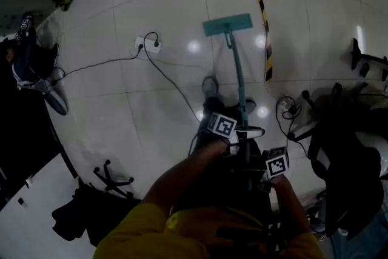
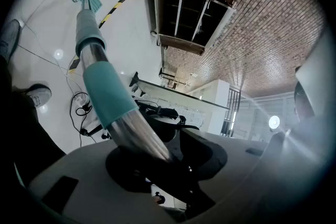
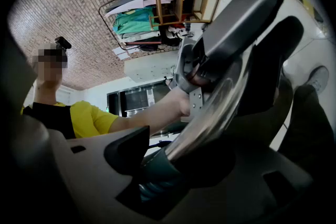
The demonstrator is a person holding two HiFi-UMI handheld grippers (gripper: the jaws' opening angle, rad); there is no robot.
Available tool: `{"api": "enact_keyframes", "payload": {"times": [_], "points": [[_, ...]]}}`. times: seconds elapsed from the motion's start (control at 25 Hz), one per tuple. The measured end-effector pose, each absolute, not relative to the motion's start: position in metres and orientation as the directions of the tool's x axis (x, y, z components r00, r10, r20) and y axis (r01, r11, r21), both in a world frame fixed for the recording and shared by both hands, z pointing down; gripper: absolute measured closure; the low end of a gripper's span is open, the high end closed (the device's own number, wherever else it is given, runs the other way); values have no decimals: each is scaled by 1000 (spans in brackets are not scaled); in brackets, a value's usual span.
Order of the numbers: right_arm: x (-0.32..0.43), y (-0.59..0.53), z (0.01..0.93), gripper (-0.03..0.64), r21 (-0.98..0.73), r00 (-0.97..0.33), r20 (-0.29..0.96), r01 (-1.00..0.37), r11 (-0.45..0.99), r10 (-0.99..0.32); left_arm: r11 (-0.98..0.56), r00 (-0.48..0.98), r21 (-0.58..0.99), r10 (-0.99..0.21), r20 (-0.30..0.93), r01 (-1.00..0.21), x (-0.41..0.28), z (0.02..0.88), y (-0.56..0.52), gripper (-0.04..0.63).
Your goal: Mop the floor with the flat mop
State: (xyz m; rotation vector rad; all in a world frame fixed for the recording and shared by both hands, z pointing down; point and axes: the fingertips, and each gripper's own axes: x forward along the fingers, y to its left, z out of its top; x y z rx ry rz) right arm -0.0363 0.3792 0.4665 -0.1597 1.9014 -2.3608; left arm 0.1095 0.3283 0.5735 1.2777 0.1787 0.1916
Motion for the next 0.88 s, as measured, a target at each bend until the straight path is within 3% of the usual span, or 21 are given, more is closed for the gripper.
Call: {"api": "enact_keyframes", "payload": {"times": [0.36,0.48,0.72,0.88], "points": [[-33,307,519,408,-990,-989,-6,26,-137,-147,195,978,980,199,-66,26,120,611,244,442],[-24,258,542,411,-994,-984,-5,25,-109,-176,298,984,955,170,-49,-4,126,626,199,442],[-11,180,581,427,-995,-975,22,1,-104,-222,193,989,981,147,4,-33,134,668,111,449],[-15,185,577,433,-990,-972,13,20,-138,-233,160,986,984,160,52,-78,133,675,114,457]]}}
